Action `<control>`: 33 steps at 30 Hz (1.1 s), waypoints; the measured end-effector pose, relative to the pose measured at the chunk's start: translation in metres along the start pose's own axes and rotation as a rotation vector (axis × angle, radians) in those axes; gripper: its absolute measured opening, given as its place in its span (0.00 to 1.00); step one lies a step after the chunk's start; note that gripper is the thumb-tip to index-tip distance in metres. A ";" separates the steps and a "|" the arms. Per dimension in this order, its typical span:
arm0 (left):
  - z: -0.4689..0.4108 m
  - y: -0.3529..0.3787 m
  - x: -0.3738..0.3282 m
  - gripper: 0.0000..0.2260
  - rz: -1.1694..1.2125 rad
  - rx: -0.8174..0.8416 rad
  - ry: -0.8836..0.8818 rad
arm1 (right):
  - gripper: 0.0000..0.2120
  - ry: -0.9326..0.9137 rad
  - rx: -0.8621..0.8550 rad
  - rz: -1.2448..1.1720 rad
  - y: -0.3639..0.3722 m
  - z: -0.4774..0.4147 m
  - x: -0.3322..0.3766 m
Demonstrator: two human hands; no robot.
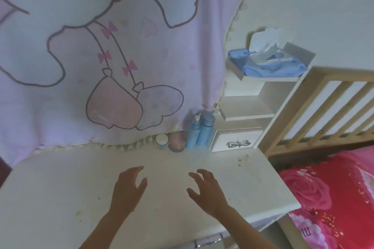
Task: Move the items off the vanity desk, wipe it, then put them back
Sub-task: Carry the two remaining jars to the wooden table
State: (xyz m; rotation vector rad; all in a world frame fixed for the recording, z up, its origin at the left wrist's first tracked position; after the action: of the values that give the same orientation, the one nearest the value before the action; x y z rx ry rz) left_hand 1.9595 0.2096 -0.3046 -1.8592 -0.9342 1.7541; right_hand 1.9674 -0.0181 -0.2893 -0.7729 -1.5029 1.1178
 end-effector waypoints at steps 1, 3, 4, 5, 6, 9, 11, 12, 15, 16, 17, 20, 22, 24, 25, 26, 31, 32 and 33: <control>-0.019 0.005 -0.002 0.34 0.003 0.009 0.018 | 0.37 0.006 -0.028 -0.015 0.000 -0.017 -0.002; -0.055 0.016 -0.006 0.32 -0.019 0.037 0.052 | 0.40 0.029 -0.025 -0.033 0.002 -0.045 -0.005; -0.071 0.024 -0.007 0.28 -0.049 0.075 0.075 | 0.42 0.045 0.010 -0.030 0.006 -0.056 -0.007; -0.084 0.033 -0.006 0.24 -0.080 0.101 0.093 | 0.44 0.054 0.043 -0.020 0.009 -0.064 -0.008; -0.097 0.043 -0.007 0.20 -0.116 0.123 0.123 | 0.46 0.048 0.076 -0.006 0.013 -0.072 -0.008; -0.126 0.069 -0.007 0.19 -0.258 0.223 0.166 | 0.44 0.052 0.190 -0.008 0.022 -0.099 -0.007; -0.141 0.077 -0.008 0.18 -0.346 0.284 0.151 | 0.32 0.021 0.219 0.004 0.026 -0.120 -0.009; -0.148 0.082 -0.008 0.19 -0.369 0.295 0.139 | 0.29 0.019 0.241 0.016 0.028 -0.127 -0.010; -0.163 0.097 -0.004 0.30 -0.399 0.341 0.100 | 0.28 -0.046 0.153 0.030 0.027 -0.157 -0.013; -0.167 0.100 -0.003 0.32 -0.400 0.365 0.107 | 0.28 -0.056 0.154 0.005 0.026 -0.165 -0.014; -0.172 0.102 0.000 0.33 -0.409 0.377 0.125 | 0.28 -0.084 0.173 0.018 0.025 -0.174 -0.013; -0.184 0.106 0.009 0.40 -0.453 0.372 0.117 | 0.30 -0.136 0.283 0.112 0.041 -0.189 -0.015; -0.186 0.102 0.000 0.42 -0.561 0.355 0.135 | 0.34 -0.171 0.237 0.105 0.049 -0.196 -0.019; -0.187 0.100 -0.006 0.36 -0.519 0.356 0.141 | 0.37 -0.143 0.249 0.138 0.061 -0.198 -0.023; -0.187 0.103 -0.007 0.32 -0.535 0.371 0.134 | 0.39 -0.139 0.223 0.176 0.066 -0.203 -0.023; -0.189 0.102 -0.011 0.31 -0.525 0.356 0.133 | 0.40 -0.146 0.202 0.194 0.071 -0.206 -0.023; -0.194 0.101 -0.009 0.23 -0.594 0.312 0.009 | 0.46 -0.154 0.200 0.253 0.076 -0.217 -0.016; -0.189 0.104 -0.001 0.21 -0.590 0.305 -0.018 | 0.46 -0.140 0.207 0.253 0.075 -0.220 -0.015; -0.181 0.102 0.002 0.20 -0.586 0.264 -0.012 | 0.46 -0.120 0.215 0.256 0.075 -0.222 -0.015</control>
State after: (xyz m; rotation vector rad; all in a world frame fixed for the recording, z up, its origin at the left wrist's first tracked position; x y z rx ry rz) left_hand 2.1567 0.1670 -0.3565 -1.2443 -1.0570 1.4394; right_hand 2.1794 0.0493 -0.3641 -0.7734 -1.3792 1.5146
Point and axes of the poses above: each hand's wrist, its own z-axis away from the middle knuckle, its own y-axis out of the palm, x = y × z, the point moved 5 cm from there along -z, towards the middle knuckle
